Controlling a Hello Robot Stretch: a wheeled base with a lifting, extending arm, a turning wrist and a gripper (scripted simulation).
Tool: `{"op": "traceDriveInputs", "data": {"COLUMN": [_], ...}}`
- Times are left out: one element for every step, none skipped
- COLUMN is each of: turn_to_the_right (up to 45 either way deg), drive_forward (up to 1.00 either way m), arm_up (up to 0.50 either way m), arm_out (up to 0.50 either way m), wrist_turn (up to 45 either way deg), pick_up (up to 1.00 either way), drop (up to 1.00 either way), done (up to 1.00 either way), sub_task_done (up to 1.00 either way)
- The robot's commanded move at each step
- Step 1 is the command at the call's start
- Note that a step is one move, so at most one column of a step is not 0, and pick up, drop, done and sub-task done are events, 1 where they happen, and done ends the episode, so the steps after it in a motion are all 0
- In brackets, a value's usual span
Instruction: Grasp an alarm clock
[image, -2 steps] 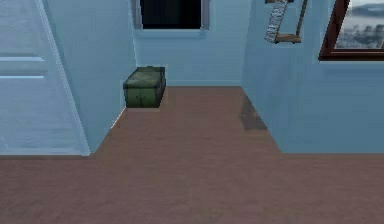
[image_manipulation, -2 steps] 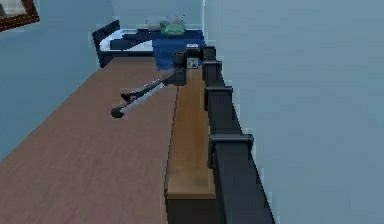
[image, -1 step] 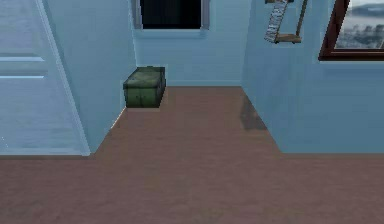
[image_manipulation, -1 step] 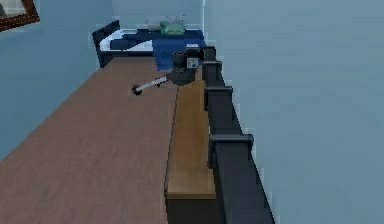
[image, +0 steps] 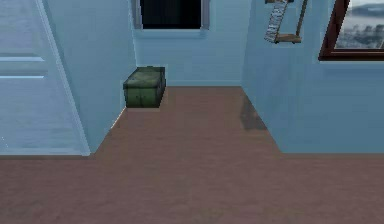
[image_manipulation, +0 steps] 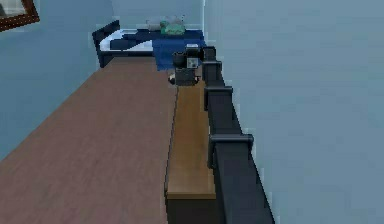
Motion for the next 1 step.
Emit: {"op": "traceDriveInputs", "data": {"turn_to_the_right": [0.0], "drive_forward": [0.0], "arm_up": [0.0], "arm_out": [0.0], "wrist_turn": [39.0], "pick_up": [0.0], "drop": [0.0], "done": [0.0], "sub_task_done": [0.0]}}
